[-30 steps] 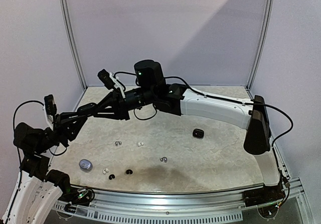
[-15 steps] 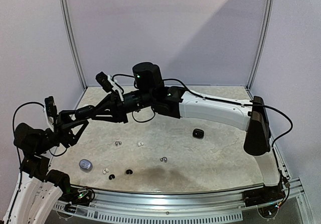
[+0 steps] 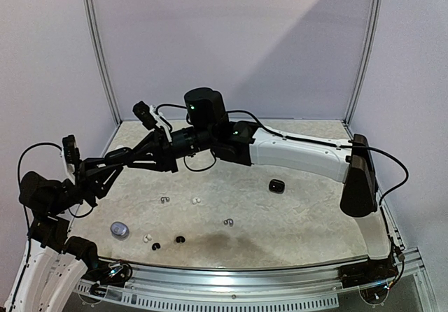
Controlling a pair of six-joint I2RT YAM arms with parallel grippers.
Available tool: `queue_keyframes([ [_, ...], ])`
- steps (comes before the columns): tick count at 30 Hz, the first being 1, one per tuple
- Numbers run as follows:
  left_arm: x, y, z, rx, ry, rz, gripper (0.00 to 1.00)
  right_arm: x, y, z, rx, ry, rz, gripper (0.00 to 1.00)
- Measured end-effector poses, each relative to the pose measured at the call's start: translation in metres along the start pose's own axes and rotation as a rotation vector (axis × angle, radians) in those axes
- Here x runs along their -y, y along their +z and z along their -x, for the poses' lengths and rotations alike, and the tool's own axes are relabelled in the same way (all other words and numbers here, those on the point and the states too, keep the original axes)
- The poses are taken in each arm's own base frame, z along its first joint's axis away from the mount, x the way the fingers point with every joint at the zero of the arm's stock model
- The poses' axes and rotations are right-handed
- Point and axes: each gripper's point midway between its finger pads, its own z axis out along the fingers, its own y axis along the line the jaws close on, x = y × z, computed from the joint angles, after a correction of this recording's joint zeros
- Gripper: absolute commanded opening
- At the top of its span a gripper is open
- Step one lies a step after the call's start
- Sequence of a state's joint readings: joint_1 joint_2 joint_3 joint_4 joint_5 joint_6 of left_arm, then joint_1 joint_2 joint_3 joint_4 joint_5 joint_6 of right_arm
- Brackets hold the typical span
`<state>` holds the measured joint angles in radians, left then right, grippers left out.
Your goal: Insert the wireless bluetooth earbuds into the charging case
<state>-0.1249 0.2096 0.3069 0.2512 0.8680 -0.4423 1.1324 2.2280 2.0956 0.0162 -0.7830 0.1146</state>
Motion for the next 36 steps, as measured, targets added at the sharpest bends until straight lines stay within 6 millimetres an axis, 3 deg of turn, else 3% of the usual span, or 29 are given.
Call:
queue_keyframes([
  [2,0.000,0.000,0.000,0.000,0.000,0.000,0.00,0.002,0.000,-0.001,-0.001,-0.005,-0.011,0.45],
  [5,0.001,0.000,-0.002,-0.007,0.015,-0.006,0.00,0.008,0.000,-0.003,-0.012,-0.011,-0.050,0.50],
  [11,0.003,-0.001,-0.014,-0.072,0.099,-0.020,0.00,0.011,0.001,-0.011,-0.041,-0.024,-0.085,0.50],
  [23,0.008,-0.003,-0.024,-0.155,0.197,-0.036,0.00,0.008,0.004,-0.019,-0.082,-0.024,-0.100,0.40],
  [36,0.008,-0.006,-0.034,-0.205,0.241,-0.045,0.00,0.007,0.005,-0.028,-0.121,0.013,-0.107,0.39],
])
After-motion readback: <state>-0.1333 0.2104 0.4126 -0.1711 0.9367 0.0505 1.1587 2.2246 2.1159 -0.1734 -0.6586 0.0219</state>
